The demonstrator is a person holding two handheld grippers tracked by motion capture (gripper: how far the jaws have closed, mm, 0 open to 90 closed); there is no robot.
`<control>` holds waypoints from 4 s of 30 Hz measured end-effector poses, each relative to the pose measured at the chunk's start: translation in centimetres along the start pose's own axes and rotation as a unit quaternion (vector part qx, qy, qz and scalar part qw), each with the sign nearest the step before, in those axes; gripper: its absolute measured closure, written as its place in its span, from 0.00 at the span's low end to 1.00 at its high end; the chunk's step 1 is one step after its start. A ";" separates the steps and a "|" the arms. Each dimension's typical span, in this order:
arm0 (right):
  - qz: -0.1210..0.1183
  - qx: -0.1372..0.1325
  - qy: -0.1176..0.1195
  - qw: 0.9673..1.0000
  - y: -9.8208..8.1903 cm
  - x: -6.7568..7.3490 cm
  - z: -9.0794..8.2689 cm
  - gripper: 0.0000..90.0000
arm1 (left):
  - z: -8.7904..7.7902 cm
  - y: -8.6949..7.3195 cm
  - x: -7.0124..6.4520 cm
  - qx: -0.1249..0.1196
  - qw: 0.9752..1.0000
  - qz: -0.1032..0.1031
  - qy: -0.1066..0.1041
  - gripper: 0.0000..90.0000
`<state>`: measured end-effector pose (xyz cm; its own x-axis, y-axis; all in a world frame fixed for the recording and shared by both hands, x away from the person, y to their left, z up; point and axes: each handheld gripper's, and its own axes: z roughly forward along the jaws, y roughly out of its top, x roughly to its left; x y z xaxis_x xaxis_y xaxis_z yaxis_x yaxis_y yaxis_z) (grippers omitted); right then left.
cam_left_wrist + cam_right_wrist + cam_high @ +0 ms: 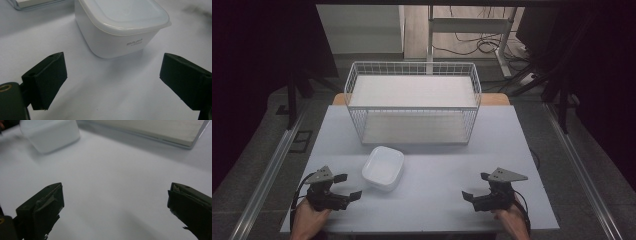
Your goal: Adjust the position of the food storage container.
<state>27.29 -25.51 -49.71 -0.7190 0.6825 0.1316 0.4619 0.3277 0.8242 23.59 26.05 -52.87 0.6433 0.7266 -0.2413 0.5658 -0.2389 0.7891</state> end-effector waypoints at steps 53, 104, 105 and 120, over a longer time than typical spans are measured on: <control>0.004 0.053 -0.041 0.998 2.8 1.9 3.2 0.31 | 1.9 1.9 -2.8 0.013 1.000 0.008 -0.001 0.96; -0.065 0.111 0.053 0.990 10.2 4.4 17.7 0.98 | 6.4 4.3 0.3 0.052 0.997 -0.049 0.039 1.00; -0.065 0.111 0.053 0.990 10.2 4.4 17.7 0.98 | 6.4 4.3 0.3 0.052 0.997 -0.049 0.039 1.00; -0.007 0.108 0.045 0.993 6.4 2.9 10.6 0.98 | 9.4 5.6 -3.7 0.071 0.997 -0.022 -0.018 1.00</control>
<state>33.64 -14.48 -49.92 -0.7649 0.6191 0.1777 0.5456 0.4760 0.6898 29.23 15.97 -52.87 0.6328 0.7154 -0.2964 0.6595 -0.2973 0.6904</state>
